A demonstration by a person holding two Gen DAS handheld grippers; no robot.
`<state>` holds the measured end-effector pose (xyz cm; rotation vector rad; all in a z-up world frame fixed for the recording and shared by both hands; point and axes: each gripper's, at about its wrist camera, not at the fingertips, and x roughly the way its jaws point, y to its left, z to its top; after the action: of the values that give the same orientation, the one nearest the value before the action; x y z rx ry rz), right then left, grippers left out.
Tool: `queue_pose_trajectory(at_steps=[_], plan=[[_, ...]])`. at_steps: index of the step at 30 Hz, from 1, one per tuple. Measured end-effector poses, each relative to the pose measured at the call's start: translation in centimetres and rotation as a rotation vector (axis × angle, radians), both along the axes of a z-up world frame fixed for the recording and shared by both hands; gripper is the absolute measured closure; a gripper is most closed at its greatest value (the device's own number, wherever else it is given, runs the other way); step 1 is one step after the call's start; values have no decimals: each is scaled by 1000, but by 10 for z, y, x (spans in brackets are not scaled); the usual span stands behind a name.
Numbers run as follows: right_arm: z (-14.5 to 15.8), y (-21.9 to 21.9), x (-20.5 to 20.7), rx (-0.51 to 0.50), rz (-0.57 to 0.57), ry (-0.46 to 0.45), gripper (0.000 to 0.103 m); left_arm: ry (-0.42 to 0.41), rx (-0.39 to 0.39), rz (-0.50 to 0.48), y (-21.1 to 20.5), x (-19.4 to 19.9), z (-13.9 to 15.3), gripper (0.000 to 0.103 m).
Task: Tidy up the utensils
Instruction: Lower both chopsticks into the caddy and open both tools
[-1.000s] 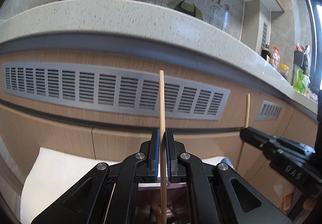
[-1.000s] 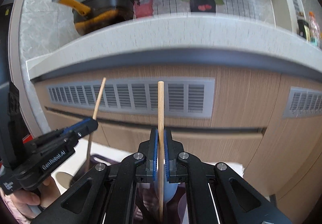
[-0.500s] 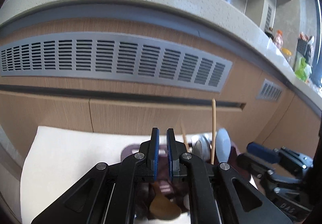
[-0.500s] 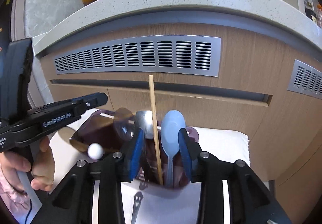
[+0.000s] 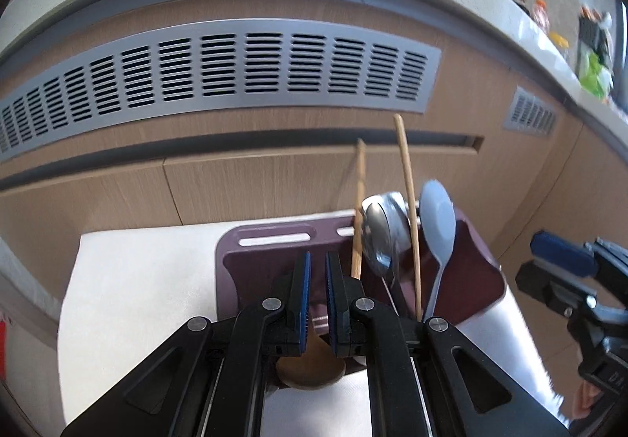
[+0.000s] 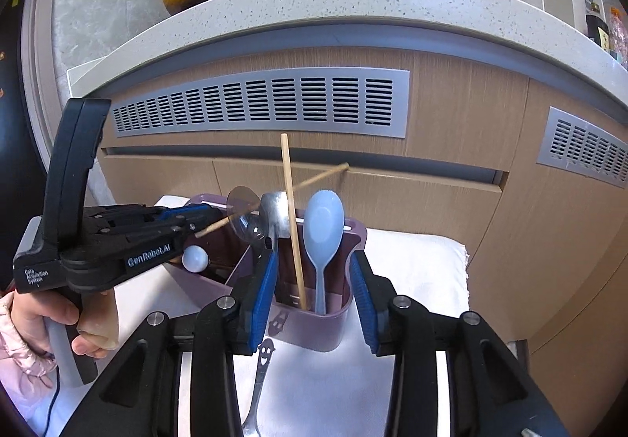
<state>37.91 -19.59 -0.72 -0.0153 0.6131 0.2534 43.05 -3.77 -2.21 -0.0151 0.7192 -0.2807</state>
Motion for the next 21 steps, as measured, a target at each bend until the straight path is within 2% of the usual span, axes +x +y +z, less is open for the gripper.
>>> queue_pose_trajectory(at_steps=[6, 11, 17, 21], plan=[[7, -1, 20, 106, 38, 60, 66, 17, 39, -29, -4, 3, -3, 95], [16, 1, 89, 219, 52, 186, 66, 3, 52, -39, -5, 3, -4, 95], [-8, -3, 175, 416, -3, 380, 65, 3, 58, -75, -6, 5, -8, 94], [-20, 8, 205, 410, -7, 449, 65, -8, 66, -95, -6, 4, -10, 94]])
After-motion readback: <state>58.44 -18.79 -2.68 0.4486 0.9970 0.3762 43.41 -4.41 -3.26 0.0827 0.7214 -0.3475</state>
